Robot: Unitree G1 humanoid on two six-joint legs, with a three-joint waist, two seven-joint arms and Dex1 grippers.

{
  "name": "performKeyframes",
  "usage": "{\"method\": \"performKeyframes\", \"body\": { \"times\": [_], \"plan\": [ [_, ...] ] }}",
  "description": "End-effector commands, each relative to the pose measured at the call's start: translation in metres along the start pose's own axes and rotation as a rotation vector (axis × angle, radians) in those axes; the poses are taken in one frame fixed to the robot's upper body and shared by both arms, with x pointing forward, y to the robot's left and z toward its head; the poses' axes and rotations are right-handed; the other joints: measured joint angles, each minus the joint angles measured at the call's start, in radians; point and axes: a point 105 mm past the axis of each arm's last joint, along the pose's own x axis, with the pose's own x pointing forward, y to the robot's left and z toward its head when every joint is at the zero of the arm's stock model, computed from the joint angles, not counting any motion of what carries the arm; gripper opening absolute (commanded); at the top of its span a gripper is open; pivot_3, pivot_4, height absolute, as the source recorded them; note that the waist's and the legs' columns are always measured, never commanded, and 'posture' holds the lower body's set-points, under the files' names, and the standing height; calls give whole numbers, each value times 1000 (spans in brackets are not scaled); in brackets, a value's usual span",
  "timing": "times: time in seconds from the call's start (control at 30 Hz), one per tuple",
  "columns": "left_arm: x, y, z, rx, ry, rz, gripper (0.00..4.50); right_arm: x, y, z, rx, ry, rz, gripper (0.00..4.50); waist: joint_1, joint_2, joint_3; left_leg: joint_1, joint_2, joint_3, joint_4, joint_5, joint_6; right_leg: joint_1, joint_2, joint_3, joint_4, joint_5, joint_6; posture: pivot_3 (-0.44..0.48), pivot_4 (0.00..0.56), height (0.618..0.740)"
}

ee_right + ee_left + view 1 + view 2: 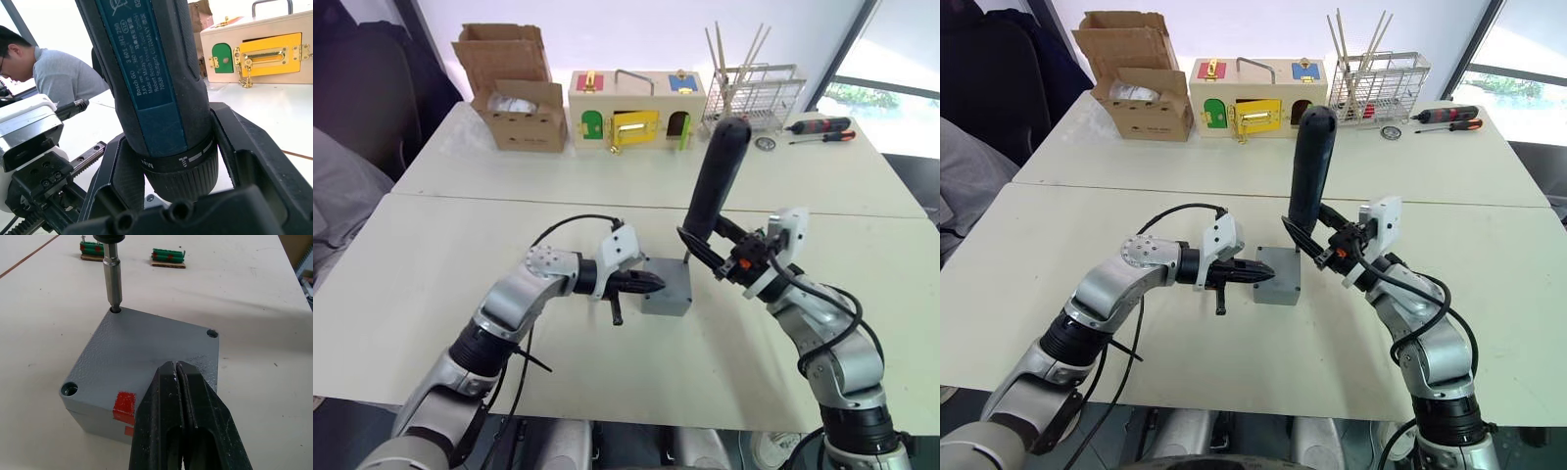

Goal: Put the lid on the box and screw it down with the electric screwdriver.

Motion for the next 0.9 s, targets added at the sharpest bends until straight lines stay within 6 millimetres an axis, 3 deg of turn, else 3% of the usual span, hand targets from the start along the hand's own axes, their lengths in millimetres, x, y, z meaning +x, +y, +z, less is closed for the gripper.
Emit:
{"method": "performKeyframes", "body": {
  "times": [0.03,0.9],
  "plan": [
    [1,-2,-10,-10,35,4,0,-5,8,-35,99,110,20,1827,0,-1,-2,0,0,0,0,0,0,0,-1,0,0,0,0,0,150,731],
    [1,-4,-16,-19,51,3,0,-11,13,-69,127,172,-23,1827,-5,-4,-26,2,-1,0,-6,-2,-3,1,-9,0,-4,-3,-5,0,150,731]
  ]
}}
